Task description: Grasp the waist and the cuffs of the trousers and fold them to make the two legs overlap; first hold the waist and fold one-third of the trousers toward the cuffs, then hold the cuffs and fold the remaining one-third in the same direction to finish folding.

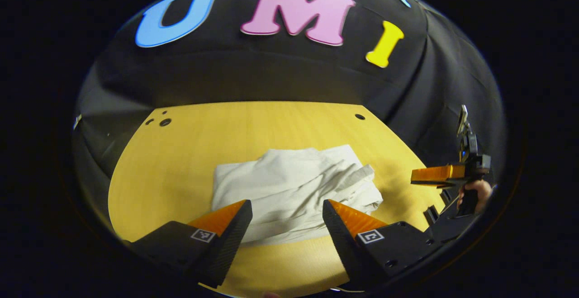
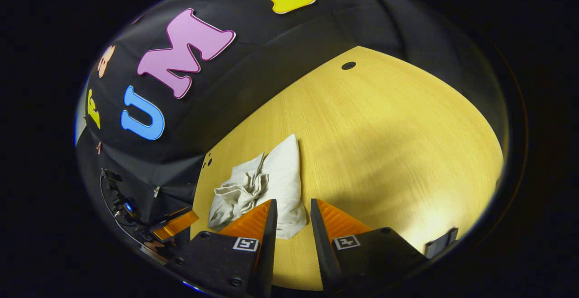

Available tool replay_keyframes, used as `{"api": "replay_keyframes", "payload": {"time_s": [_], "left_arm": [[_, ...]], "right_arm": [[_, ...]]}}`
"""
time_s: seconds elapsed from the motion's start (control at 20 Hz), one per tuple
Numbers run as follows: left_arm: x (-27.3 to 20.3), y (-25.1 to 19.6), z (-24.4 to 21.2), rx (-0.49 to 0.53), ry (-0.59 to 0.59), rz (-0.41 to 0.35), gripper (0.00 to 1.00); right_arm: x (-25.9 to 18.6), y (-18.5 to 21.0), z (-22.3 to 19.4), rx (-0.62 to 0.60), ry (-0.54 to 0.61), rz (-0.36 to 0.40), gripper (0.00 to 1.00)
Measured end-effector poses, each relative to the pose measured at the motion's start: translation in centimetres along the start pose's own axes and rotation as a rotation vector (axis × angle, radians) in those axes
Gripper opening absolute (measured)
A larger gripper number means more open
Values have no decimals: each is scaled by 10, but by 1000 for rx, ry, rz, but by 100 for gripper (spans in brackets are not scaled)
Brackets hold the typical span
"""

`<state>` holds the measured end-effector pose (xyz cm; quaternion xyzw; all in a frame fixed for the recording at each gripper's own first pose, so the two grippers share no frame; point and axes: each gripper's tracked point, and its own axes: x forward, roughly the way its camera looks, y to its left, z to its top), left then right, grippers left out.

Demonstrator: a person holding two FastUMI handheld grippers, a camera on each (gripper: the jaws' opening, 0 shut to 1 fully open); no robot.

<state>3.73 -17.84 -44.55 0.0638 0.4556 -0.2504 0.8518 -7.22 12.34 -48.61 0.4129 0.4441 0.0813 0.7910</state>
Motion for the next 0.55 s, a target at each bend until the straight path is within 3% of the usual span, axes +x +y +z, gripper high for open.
{"api": "replay_keyframes", "payload": {"time_s": [0.25, 0.55], "left_arm": [[-15, 42, 3, -83, -15, 20, 97], [-27, 67, -1, -158, -41, 84, 97]], "right_arm": [[-12, 15, 5, -2, -62, -23, 45], [-13, 28, -3, -44, -17, -5, 45]]}}
